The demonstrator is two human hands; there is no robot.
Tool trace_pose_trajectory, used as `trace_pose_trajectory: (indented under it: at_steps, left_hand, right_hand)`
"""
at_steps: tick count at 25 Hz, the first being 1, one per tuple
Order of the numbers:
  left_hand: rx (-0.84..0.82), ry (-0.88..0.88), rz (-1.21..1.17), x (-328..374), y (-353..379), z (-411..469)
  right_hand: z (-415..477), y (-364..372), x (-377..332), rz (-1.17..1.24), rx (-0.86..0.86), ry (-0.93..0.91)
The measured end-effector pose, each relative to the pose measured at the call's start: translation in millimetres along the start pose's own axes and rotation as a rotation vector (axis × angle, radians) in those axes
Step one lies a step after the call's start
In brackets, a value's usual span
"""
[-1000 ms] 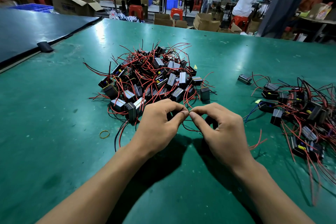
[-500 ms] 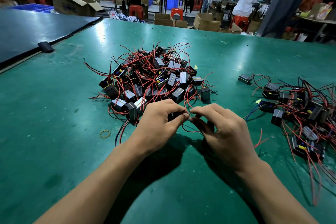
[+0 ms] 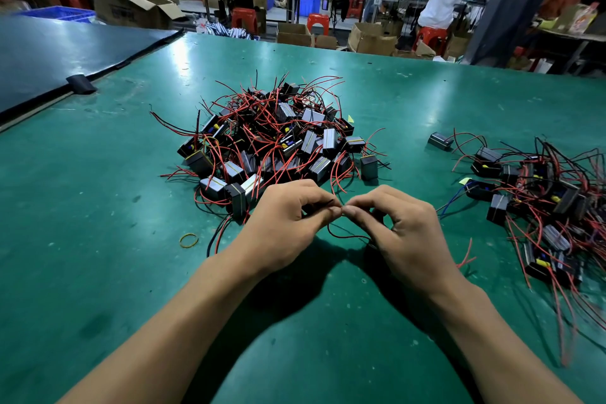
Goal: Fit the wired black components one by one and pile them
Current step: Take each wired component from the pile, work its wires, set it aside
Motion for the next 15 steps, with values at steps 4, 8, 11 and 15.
trace_pose_trajectory:
  at_steps: [4,8,11,15]
  left_hand:
    - [0.082,0.111,0.102,5.8,-1.6,-3.5]
    - [0.095,0.138,0.158,6.4,-0.7,-5.1]
    - [0.129,0.056,0.080,-1.3,-4.6,-3.8]
    - [0.078,-0.062,-0.002,-9.6,-2.8,-3.0]
  right_hand:
    - [-0.7,10.2,8.5,0.144,-0.045,0.323]
    - [-6.0,19.7,21.0,0.428,-0.121,0.617]
    - [-2.9,8.8,12.5,0.238,-0.072,0.406]
    - [-1.0,0.7,-6.6,-0.146,0.003,-0.046]
Point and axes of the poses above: each hand's wrist, its own z-axis towards the middle knuckle, its own y-axis out of the palm, x = y × z, the point moved 7 cm from there along z, towards the middle knuckle, and after that the axes turned 1 degree about -x, right-handed, at the moved point
